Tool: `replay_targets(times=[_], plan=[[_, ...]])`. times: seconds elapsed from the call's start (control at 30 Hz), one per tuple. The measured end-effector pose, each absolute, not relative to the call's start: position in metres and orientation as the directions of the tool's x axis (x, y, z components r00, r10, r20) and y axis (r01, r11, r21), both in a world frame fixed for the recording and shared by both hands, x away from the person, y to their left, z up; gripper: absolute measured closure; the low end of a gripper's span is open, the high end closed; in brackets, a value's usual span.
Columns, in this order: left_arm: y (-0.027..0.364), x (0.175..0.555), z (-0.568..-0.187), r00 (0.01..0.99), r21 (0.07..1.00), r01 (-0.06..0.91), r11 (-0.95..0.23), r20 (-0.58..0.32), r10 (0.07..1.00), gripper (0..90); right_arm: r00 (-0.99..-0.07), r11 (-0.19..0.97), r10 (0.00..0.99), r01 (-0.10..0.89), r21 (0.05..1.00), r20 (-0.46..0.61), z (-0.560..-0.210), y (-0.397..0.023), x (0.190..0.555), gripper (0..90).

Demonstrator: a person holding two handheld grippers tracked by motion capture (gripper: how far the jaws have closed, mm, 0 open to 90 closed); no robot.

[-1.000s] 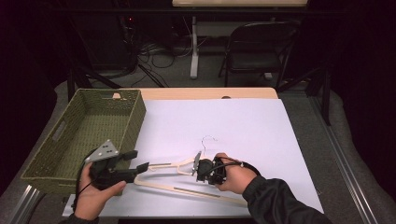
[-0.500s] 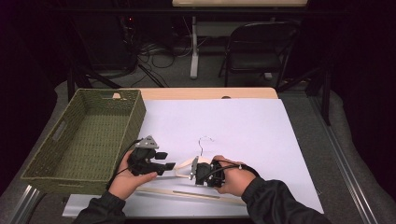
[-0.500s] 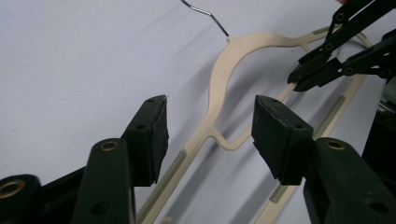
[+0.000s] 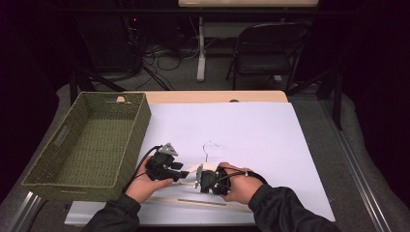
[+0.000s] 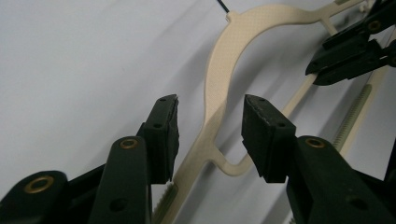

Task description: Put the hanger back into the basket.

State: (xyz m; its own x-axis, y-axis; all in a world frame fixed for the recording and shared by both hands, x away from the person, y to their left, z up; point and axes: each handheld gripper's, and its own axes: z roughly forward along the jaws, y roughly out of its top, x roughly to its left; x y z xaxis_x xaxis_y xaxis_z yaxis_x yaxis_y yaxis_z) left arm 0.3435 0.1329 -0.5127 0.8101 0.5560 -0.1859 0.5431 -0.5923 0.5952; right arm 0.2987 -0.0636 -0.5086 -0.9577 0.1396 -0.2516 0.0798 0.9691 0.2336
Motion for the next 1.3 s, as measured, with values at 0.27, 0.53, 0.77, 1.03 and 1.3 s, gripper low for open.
replay_targets(times=[0.27,0.53,0.77,1.03,1.3], plan=[[0.119,0.348,-0.527,0.816,0.541,0.543,-0.642,-0.158,0.556,63.5,-0.957,0.970,0.134,0.073,0.231,-0.258,-0.510,-0.062,0.298,85.4],[0.114,0.347,-0.528,0.828,0.524,0.526,-0.670,-0.135,0.544,73.6,-0.958,0.973,0.124,0.065,0.223,-0.260,-0.511,-0.061,0.297,85.4],[0.114,0.344,-0.527,0.842,0.524,0.504,-0.687,-0.120,0.526,76.3,-0.960,0.964,0.158,0.099,0.245,-0.233,-0.512,-0.062,0.299,83.6],[0.118,0.339,-0.525,0.849,0.535,0.491,-0.688,-0.116,0.516,77.5,-0.918,0.846,0.388,0.322,0.425,-0.077,-0.487,-0.090,0.323,72.6],[0.120,0.334,-0.523,0.848,0.545,0.491,-0.679,-0.121,0.516,77.6,-0.870,0.812,0.482,0.400,0.425,-0.102,-0.492,-0.090,0.338,61.8]])
